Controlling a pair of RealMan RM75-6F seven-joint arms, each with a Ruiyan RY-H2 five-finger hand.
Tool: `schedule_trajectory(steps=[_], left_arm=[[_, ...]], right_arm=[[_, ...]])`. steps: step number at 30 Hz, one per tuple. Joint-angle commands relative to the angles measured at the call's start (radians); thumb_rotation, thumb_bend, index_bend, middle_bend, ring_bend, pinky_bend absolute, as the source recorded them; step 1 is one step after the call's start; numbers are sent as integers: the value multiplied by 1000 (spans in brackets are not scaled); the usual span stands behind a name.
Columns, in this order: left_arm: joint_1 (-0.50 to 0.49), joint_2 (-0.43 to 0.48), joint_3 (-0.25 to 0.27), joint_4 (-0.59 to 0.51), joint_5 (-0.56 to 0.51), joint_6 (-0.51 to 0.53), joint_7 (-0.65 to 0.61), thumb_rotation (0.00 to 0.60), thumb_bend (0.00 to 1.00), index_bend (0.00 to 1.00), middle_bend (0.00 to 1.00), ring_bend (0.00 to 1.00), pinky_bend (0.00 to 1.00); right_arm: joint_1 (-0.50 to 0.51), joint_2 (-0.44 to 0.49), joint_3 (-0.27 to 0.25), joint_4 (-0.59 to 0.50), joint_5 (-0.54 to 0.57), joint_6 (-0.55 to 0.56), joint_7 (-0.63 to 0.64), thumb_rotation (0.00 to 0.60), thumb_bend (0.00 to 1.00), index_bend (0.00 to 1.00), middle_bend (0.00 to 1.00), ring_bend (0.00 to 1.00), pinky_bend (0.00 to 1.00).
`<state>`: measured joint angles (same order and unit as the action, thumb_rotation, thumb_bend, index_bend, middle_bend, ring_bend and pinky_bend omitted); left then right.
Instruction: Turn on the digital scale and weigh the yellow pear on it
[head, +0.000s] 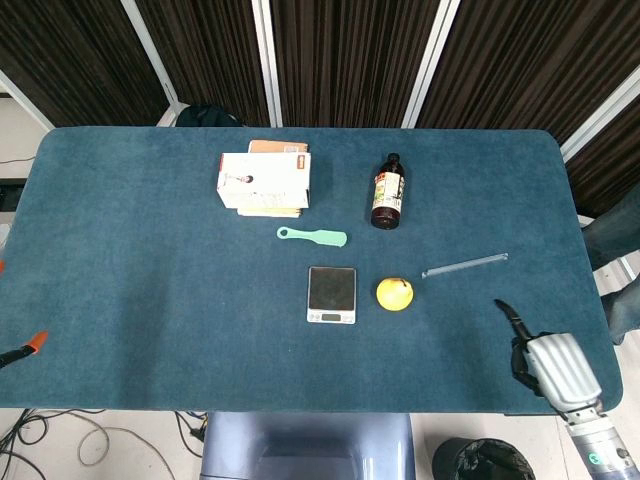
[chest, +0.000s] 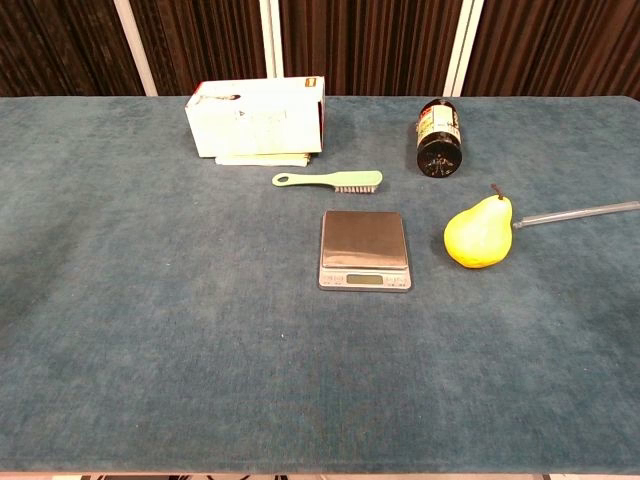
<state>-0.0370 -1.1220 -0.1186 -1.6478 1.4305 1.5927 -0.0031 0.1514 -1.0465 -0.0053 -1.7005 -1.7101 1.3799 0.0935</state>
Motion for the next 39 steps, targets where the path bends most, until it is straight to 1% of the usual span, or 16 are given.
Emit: schedule_trajectory(steps=[1,4,6,12,14,18,20,26,28,33,37,39], left_arm=[[0,-1,-2,0,-5,-1,2,600,93,24,22,0,28],[-2,-3,-4,2,-6,-2,4,600,93,24,22,0,28],[-2,-4,-3,2,-7,-4,5,600,93,25,22,0,28],[-4,-3,-7,6,-23,-17,1,600,93,24,22,0,28],[-5,-2,-9,6,-29,-20,-2,600,93,24,22,0,28],[-6,-4,-11,8,-31,-20,1,600,94,24,22,0,28],[-6,-4,-11,8,-32,-22,1,600,94,24,22,0,28],[-7,-6,-14,9,-38,-24,3,600,94,24,22,0,28],[-8,-7,-14,9,-39,-25,6,600,94,25,22,0,28],[-10,-10,-15,9,-41,-27,9,600,94,24,22,0,28],[-11,-10,-16,10,-46,-32,9,600,94,24,22,0,28],[-12,-10,-15,10,-46,-35,8,600,94,24,22,0,28]], right_arm=[[70,48,-19,-76,-21,-119,-34,600,969,0,817,860,770],[111,52,-19,-138,2,-209,-97,600,969,0,817,862,770],[132,37,-17,-176,23,-260,-151,600,971,0,818,863,770],[174,-55,4,-267,115,-360,-329,600,975,0,826,869,770],[185,-85,13,-279,150,-379,-371,600,977,0,825,870,770],[215,-174,39,-283,250,-418,-524,600,979,0,827,872,770],[226,-208,51,-282,295,-424,-576,600,981,0,830,876,775],[268,-319,95,-288,490,-402,-779,600,995,0,833,892,786],[280,-344,105,-293,542,-385,-834,600,1000,0,835,894,786],[333,-431,125,-316,719,-313,-1031,600,1000,0,839,901,795],[367,-491,142,-338,822,-250,-1125,600,1000,0,840,903,795],[382,-518,150,-341,855,-222,-1159,600,1000,0,840,903,795]])
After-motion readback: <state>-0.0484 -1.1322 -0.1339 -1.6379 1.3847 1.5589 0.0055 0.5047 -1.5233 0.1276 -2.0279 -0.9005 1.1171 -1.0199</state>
